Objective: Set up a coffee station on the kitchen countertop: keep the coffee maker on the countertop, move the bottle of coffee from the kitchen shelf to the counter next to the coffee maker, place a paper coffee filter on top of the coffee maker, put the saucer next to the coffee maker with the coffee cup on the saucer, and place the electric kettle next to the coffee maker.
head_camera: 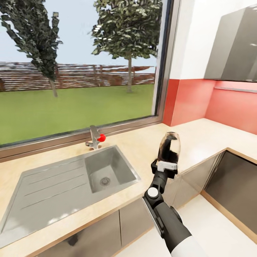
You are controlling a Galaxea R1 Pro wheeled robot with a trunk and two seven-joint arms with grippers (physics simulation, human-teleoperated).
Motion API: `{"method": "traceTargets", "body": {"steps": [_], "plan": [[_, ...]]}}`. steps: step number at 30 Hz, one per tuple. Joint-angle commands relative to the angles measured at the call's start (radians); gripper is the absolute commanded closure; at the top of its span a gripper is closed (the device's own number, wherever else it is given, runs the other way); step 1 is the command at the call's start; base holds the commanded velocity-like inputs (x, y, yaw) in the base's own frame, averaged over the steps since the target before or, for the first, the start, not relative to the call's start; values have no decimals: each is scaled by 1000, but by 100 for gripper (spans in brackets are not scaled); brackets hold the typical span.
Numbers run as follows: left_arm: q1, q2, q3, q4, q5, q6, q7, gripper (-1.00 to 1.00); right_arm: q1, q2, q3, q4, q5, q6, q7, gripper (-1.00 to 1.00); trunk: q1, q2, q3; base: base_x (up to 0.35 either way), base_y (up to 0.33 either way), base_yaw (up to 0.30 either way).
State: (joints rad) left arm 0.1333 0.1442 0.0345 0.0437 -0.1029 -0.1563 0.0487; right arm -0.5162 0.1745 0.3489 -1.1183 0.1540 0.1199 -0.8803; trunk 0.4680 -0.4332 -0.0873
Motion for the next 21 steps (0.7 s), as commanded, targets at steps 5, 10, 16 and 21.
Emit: {"method": "traceTargets", "body": {"steps": [5, 10, 16, 21], "plan": [[-1, -1, 4, 2, -11, -6, 5, -100, -1, 0, 1, 0, 7, 10, -4, -100, 1, -2, -8, 306, -150, 160], [0, -9, 2, 2, -12, -6, 6, -100, -1, 0, 1, 15, 7, 10, -4, -100, 1, -2, -9, 246, -146, 27], [0, -11, 2, 2, -12, -5, 4, -100, -1, 0, 1, 57, 7, 10, -3, -100, 1, -2, -9, 56, -35, 2], [0, -11, 2, 2, -12, -5, 4, -100, -1, 0, 0, 60, 7, 10, -3, -100, 1, -2, -9, 9, -6, 0]]}}
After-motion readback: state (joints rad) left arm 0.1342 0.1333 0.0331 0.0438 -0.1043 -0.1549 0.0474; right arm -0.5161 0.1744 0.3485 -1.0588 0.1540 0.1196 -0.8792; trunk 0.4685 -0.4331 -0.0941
